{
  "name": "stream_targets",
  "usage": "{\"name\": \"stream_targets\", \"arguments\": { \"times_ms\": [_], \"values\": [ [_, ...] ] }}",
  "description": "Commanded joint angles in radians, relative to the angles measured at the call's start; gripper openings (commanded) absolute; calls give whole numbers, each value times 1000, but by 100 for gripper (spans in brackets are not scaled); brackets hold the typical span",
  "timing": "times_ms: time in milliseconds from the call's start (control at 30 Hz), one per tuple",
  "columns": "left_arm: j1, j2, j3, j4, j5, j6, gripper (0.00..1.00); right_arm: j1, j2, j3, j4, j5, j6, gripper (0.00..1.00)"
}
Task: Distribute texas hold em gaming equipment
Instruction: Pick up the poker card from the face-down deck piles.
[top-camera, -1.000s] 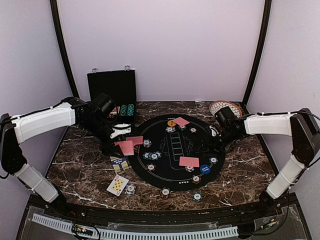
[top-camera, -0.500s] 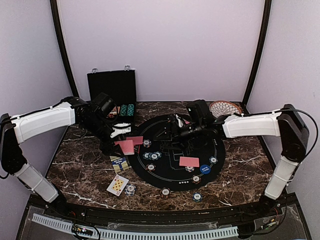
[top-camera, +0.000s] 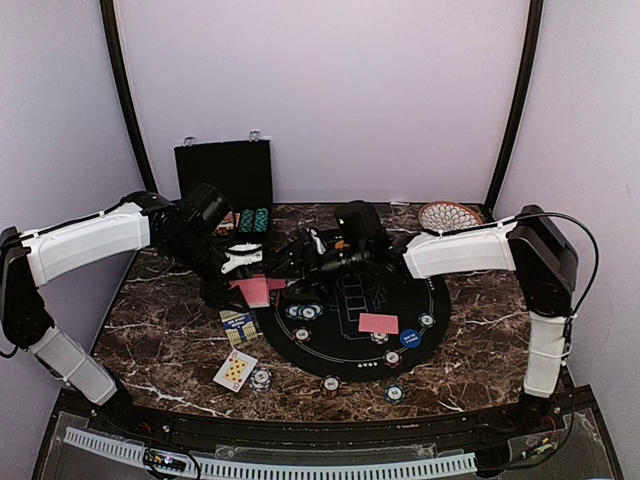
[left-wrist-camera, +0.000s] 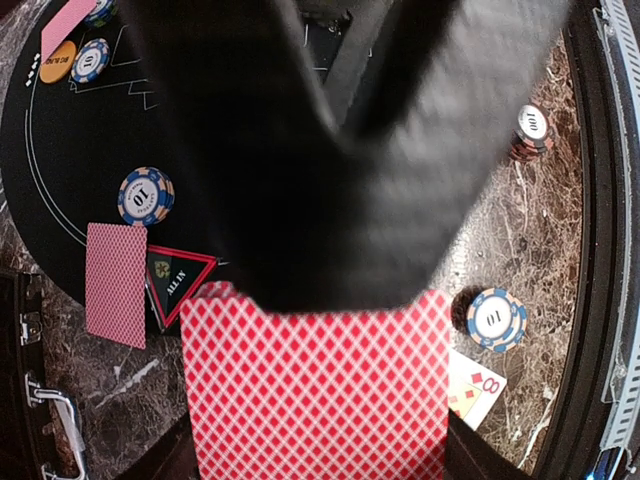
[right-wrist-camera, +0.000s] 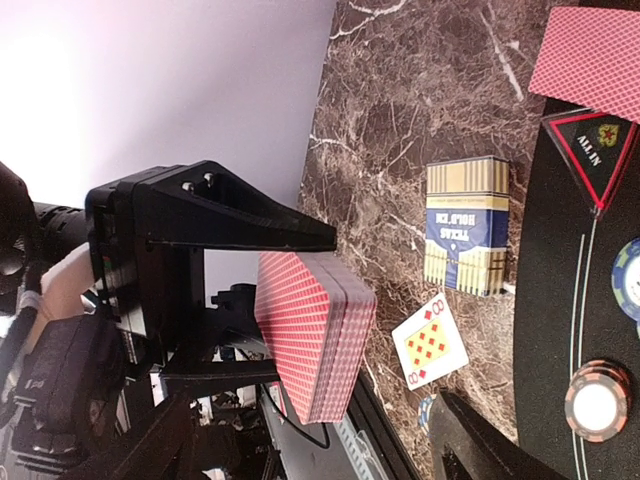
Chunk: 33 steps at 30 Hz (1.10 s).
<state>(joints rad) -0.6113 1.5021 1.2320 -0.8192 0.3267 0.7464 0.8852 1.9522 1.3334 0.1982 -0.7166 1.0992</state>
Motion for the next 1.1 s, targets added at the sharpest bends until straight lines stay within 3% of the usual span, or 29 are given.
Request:
{"name": "stream_targets", "arguments": {
  "times_ms": [0,433,767,1067],
  "values": [
    [2,-19,47,-15,38,-17,5,26,45,55,48,-34,23,81],
    [2,-7,62,-18,45,-21,4,54,155,156,83,-67,70,78],
    [2,-14,64,-23,43,-18,4,59,233,237,-5,-73,44,75],
    [2,-16,63,-22,41,-18,3,29,197,168,-15,-43,31,67]
  ]
}}
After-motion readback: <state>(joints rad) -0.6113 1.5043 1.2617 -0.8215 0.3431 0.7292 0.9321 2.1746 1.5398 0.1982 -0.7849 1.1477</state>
